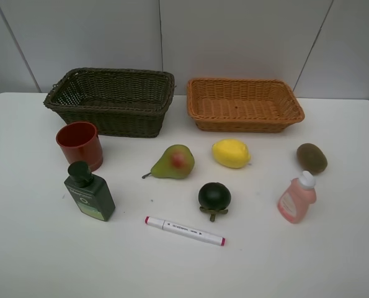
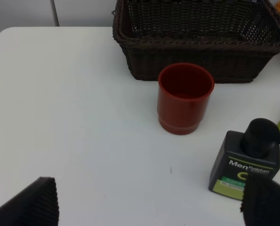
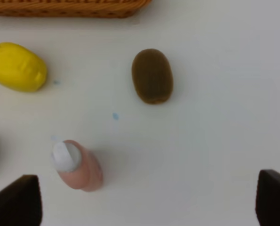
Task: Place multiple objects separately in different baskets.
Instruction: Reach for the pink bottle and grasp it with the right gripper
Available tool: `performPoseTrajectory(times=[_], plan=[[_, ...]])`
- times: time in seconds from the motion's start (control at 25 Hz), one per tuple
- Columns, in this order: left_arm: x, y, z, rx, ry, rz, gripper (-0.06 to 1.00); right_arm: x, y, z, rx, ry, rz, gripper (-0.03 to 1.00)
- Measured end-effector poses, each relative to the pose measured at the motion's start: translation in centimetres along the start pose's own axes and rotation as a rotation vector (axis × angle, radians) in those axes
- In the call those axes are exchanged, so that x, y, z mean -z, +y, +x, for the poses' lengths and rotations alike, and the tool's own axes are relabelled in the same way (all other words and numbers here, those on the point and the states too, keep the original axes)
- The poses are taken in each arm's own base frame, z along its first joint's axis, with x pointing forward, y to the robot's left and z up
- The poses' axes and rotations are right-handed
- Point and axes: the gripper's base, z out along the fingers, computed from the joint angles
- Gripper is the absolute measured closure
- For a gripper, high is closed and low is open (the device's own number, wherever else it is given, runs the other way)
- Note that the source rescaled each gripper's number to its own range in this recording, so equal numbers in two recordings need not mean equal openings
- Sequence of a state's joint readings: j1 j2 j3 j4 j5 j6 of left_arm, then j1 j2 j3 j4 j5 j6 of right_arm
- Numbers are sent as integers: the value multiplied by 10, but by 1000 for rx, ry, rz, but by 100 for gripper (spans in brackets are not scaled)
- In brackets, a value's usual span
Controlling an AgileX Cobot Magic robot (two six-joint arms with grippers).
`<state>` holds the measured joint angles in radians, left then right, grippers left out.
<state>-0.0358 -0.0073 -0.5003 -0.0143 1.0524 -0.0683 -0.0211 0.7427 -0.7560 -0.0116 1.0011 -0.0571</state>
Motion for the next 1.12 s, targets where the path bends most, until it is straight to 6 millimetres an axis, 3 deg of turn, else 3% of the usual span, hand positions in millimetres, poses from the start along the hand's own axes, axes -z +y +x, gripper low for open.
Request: performPoseTrajectory(times=[0.24, 0.52, 1.12], plan=[[0, 0, 0, 0, 0, 0, -6, -35, 7, -12, -2, 149, -93, -2], [0, 0, 0, 0, 0, 0, -6, -61, 13, -16, -19, 254, -148, 9], [0, 0, 0, 0, 0, 0, -6, -121, 56, -19, 212, 398, -202, 11]])
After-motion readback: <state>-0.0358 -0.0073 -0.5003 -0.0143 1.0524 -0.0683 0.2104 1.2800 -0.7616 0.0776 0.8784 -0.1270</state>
